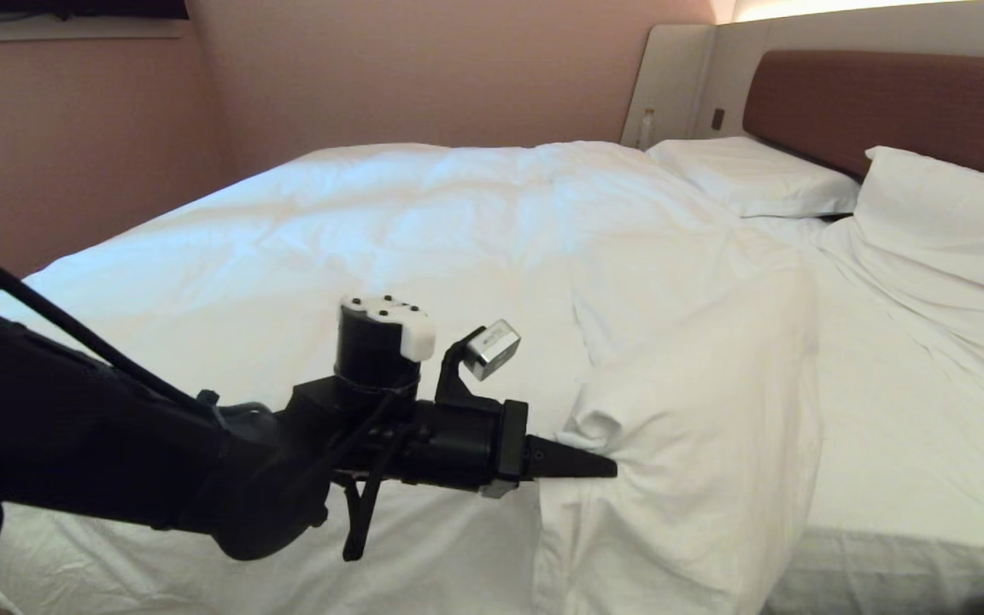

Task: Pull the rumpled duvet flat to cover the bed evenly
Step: Flatten the corners of the folded blanket

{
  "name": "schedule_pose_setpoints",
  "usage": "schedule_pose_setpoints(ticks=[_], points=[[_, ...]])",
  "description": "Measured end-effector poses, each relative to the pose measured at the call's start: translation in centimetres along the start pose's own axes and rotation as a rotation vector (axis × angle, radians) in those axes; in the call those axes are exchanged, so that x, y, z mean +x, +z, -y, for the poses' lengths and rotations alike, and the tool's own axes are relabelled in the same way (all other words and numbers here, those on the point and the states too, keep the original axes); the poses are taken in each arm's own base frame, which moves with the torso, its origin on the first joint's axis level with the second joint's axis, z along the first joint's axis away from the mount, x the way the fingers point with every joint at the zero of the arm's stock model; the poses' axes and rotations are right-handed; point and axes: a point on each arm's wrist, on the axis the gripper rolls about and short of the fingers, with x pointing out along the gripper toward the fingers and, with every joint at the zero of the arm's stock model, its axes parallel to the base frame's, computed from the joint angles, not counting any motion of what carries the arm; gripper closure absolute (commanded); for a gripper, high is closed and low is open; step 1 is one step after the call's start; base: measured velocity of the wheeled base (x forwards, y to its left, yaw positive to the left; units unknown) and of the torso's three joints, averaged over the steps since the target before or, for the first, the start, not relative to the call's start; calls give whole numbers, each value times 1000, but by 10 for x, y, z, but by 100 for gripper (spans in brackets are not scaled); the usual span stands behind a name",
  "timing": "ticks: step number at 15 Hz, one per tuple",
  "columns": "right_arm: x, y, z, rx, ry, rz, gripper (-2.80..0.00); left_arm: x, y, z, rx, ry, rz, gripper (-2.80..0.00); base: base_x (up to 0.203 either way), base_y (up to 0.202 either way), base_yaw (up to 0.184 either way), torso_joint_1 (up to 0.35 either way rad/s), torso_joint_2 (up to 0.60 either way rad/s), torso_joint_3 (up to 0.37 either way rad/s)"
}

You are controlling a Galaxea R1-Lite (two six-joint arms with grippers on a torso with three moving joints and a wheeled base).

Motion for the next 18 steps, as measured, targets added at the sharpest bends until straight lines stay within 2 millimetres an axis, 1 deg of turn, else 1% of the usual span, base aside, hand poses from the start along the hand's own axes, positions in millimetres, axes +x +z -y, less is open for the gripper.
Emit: schedule_pose_setpoints(ticks=[5, 7, 9, 14, 15, 16, 18], points=[[0, 0, 0, 0, 0, 0, 0, 35, -29, 26, 21, -67, -117, 0, 0, 0, 0, 0, 0, 0], [0, 0, 0, 0, 0, 0, 0, 44, -37, 32, 27, -87, -151, 0, 0, 0, 0, 0, 0, 0], [0, 0, 0, 0, 0, 0, 0, 48, -41, 33, 28, -93, -169, 0, 0, 0, 0, 0, 0, 0], [0, 0, 0, 0, 0, 0, 0, 62, -51, 25, 2, -89, -212, 0, 0, 0, 0, 0, 0, 0], [0, 0, 0, 0, 0, 0, 0, 64, -52, 24, 0, -89, -216, -68, 0, 0, 0, 0, 0, 0], [0, 0, 0, 0, 0, 0, 0, 65, -52, 24, 0, -91, -220, -280, 0, 0, 0, 0, 0, 0], [0, 0, 0, 0, 0, 0, 0, 69, -55, 25, 8, -95, -229, -280, 0, 0, 0, 0, 0, 0]])
